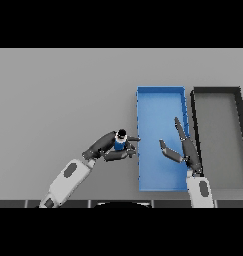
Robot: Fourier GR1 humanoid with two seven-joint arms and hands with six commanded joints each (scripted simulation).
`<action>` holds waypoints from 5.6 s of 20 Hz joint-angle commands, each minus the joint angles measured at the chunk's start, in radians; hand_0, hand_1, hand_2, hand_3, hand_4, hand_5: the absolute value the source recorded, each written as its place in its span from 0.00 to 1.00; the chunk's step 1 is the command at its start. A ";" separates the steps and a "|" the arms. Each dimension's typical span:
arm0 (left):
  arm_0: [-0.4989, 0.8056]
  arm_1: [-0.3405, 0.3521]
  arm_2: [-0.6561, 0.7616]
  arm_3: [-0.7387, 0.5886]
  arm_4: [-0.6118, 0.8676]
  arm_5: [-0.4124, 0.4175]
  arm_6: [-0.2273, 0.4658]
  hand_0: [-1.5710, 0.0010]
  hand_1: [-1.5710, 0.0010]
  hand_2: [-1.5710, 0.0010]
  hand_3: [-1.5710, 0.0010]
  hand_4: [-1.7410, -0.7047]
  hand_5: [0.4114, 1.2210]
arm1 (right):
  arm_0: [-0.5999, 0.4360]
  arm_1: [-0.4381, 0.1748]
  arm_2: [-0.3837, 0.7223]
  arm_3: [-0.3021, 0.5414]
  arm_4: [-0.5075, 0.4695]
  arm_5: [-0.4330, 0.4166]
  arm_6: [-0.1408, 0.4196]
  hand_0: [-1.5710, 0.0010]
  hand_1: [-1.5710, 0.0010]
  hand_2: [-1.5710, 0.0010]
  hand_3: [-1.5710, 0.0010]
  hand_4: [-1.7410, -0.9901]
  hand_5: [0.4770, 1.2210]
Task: Pick up the blue pipe and place it into the blue bin.
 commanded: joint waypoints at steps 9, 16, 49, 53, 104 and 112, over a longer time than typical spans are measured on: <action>-0.002 0.000 -0.003 0.010 -0.019 0.001 0.023 0.00 0.00 0.00 0.08 0.01 1.00 | -0.066 -0.026 -0.008 0.028 -0.062 0.080 0.031 1.00 1.00 1.00 1.00 0.70 0.28; 0.000 -0.001 -0.008 0.010 -0.021 -0.010 0.022 0.00 0.00 0.00 0.08 0.01 1.00 | -0.155 -0.118 -0.045 -0.134 -0.518 0.353 0.183 1.00 1.00 1.00 1.00 0.60 0.07; -0.009 -0.045 0.038 0.032 -0.091 -0.089 0.003 0.00 0.01 0.00 0.09 0.03 1.00 | -0.725 0.030 0.259 -0.024 -0.684 0.565 0.432 0.18 0.18 0.18 0.23 0.38 0.50; -0.011 -0.066 0.048 0.039 -0.127 -0.096 0.018 0.00 0.00 0.00 0.04 0.01 1.00 | -0.718 0.002 0.286 -0.035 -0.622 0.593 0.343 0.07 0.07 0.07 0.09 0.41 0.79; 0.063 -0.045 0.114 -0.026 -0.235 -0.171 0.139 1.00 1.00 1.00 1.00 0.84 0.09 | -1.037 -0.280 0.051 0.587 -0.920 0.138 0.480 0.00 0.00 0.00 0.00 0.32 1.00; 0.067 -0.050 0.108 -0.025 -0.242 -0.167 0.149 1.00 1.00 1.00 1.00 0.83 0.08 | -0.842 -0.329 0.139 0.533 -0.870 -0.022 0.673 0.00 0.00 0.00 0.35 0.21 1.00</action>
